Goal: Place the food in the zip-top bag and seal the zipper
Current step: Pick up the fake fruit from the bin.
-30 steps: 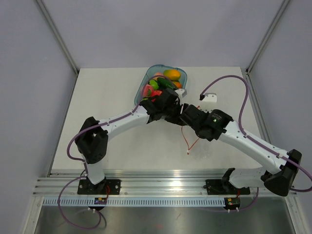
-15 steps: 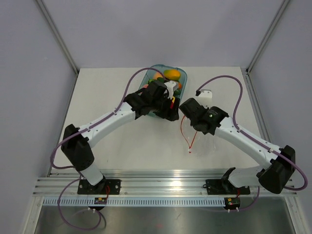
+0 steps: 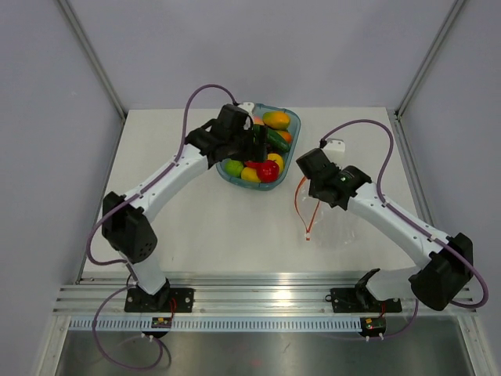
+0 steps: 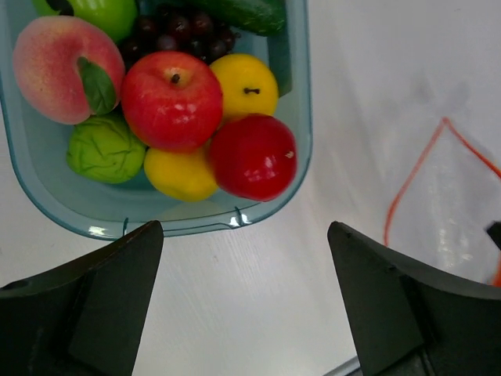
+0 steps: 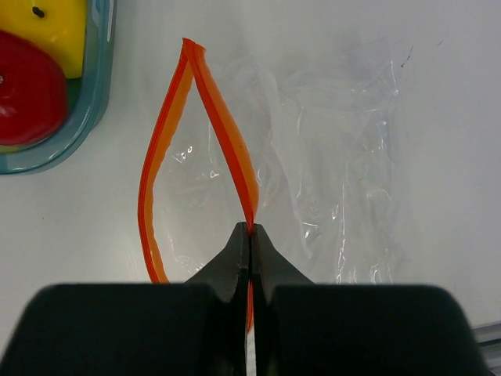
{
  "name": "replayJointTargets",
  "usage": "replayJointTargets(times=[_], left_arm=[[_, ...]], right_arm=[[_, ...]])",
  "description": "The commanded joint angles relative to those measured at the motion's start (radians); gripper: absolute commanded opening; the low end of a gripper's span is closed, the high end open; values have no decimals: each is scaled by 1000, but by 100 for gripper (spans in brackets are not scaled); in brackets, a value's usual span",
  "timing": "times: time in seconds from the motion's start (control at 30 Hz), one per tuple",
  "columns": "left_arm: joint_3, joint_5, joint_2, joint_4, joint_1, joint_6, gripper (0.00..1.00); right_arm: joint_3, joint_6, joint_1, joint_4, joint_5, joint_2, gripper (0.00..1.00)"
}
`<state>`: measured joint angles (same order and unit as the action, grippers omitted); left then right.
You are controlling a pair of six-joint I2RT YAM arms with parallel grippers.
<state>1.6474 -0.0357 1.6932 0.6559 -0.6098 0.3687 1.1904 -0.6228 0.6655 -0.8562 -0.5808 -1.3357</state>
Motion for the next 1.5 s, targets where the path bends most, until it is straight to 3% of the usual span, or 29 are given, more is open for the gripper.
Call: replayJointTargets(times=[0.0,0.1,0.13,0.73,0.93,1.47], left_arm=[[58,198,75,53,-56,25,91],[64,301,103,30,-88,38,90],[66,316,120,22,-93,35,99],[244,327,359,17,-157,-36,95],[267,399,391,40,-165,-22,98],[282,490,444,53,-212,-24,86]], right_arm=[[14,15,-6,16,1,52,0],[5,9,-6,2,-2,90,0],[-1,5,-6,0,-4,99,0],[-58,-37,-6,-20,18,164,0],[-55,-32,-7,-12,27,159,0],[-46,-26,-7,9,65,153,0]])
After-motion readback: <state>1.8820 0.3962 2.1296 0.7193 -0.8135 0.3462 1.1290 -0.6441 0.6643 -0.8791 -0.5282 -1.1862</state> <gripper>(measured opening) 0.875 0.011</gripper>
